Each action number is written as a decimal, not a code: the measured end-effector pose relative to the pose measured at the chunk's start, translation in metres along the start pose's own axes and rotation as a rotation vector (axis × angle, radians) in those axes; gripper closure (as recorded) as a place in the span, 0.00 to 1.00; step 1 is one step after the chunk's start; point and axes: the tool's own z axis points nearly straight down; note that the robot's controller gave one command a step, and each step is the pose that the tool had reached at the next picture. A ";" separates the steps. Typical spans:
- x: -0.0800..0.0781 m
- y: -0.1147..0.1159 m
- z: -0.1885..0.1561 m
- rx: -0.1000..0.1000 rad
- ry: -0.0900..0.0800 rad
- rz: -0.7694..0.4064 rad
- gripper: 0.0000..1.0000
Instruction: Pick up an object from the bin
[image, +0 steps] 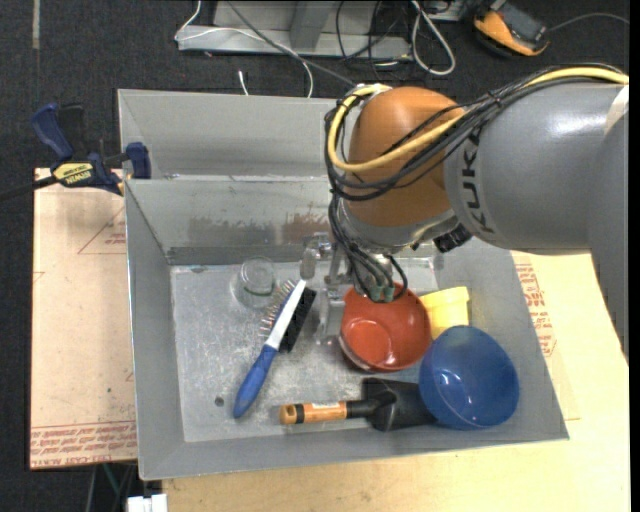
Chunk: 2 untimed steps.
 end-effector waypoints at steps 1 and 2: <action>-0.001 -0.001 -0.005 -0.001 -0.007 0.003 0.00; -0.020 0.010 0.090 0.001 -0.018 -0.585 0.00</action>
Offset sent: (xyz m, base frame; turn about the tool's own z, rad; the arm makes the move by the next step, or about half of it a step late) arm 0.0198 0.0111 -0.1204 -0.7445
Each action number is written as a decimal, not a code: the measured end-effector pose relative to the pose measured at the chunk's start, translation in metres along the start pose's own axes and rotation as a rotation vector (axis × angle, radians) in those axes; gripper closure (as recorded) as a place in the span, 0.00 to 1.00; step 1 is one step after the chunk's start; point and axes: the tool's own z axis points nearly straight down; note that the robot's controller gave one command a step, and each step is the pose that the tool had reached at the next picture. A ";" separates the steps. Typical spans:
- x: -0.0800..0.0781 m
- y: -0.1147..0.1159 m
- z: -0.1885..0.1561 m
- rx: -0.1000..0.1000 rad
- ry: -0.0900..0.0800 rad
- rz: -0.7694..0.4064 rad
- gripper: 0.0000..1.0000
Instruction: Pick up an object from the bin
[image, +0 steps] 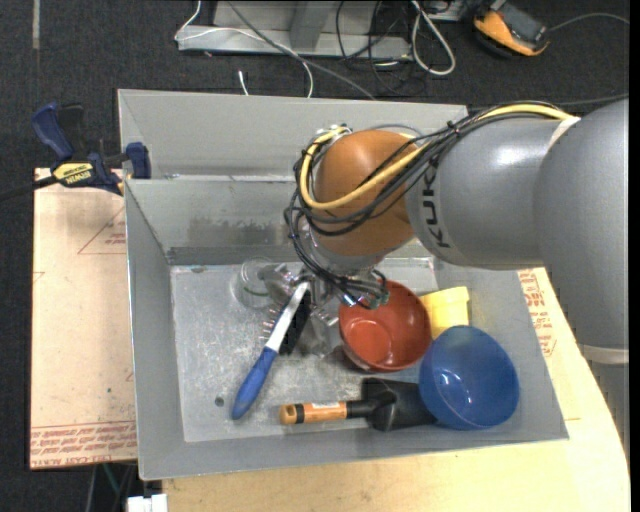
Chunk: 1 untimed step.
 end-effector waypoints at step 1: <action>0.004 0.004 0.009 -0.003 0.007 -0.008 0.00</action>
Offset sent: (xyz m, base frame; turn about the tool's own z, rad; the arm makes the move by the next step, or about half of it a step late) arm -0.0011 0.0041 -0.0007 -0.1462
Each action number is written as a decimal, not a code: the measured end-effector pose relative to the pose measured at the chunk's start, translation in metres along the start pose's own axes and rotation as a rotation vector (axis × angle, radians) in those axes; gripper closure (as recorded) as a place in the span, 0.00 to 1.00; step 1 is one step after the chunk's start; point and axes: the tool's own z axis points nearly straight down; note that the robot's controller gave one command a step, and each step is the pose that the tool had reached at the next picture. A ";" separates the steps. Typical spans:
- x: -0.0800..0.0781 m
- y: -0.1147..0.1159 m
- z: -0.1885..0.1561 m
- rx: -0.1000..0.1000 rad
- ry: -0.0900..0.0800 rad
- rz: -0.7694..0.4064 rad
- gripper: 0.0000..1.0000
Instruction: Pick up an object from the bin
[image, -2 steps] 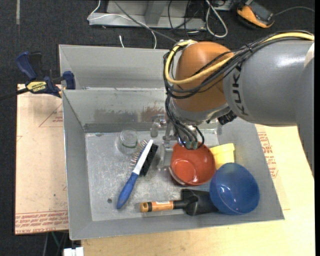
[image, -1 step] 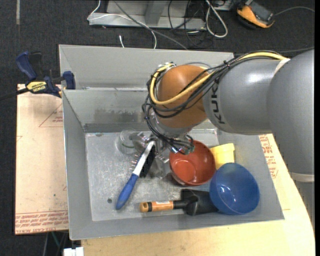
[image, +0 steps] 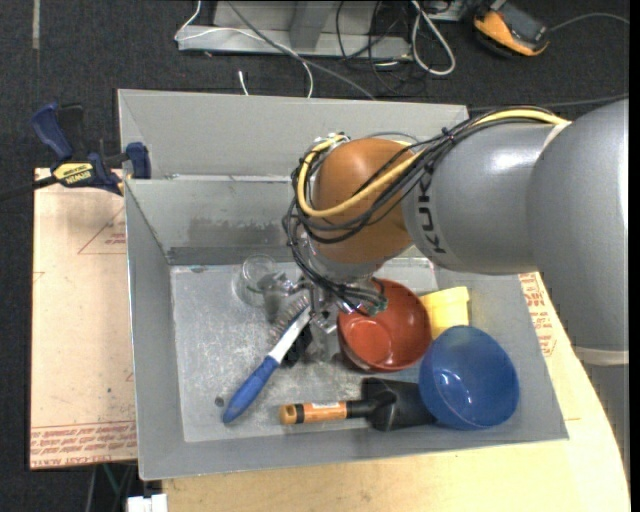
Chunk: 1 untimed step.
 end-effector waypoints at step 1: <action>-0.006 0.000 -0.008 0.003 -0.012 -0.134 0.00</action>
Offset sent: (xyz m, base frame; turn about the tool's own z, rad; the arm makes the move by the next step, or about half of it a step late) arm 0.0064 -0.0153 -0.0218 -0.1461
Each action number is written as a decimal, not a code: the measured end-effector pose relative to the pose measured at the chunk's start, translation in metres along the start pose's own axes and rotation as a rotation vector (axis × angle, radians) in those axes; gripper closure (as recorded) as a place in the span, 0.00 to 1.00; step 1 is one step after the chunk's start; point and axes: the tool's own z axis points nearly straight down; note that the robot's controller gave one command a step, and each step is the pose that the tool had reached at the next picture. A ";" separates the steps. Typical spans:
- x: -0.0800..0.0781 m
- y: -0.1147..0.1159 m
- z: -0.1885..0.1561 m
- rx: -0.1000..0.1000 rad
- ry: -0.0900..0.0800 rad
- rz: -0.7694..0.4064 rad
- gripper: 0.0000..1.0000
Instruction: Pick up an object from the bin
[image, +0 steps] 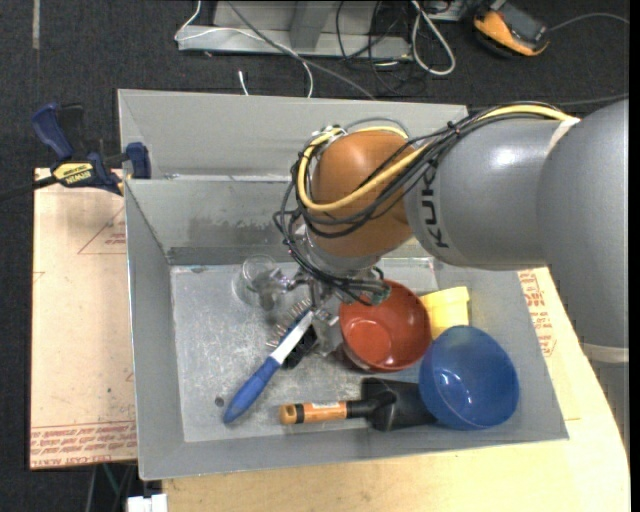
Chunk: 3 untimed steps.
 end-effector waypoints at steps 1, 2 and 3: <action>0.010 -0.013 0.026 -0.006 0.005 -0.012 0.00; 0.005 -0.013 0.028 0.002 -0.009 -0.089 1.00; 0.004 -0.013 0.028 0.002 -0.009 -0.092 1.00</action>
Offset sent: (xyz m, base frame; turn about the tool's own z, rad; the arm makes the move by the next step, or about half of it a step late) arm 0.0039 -0.0135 -0.0300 -0.0969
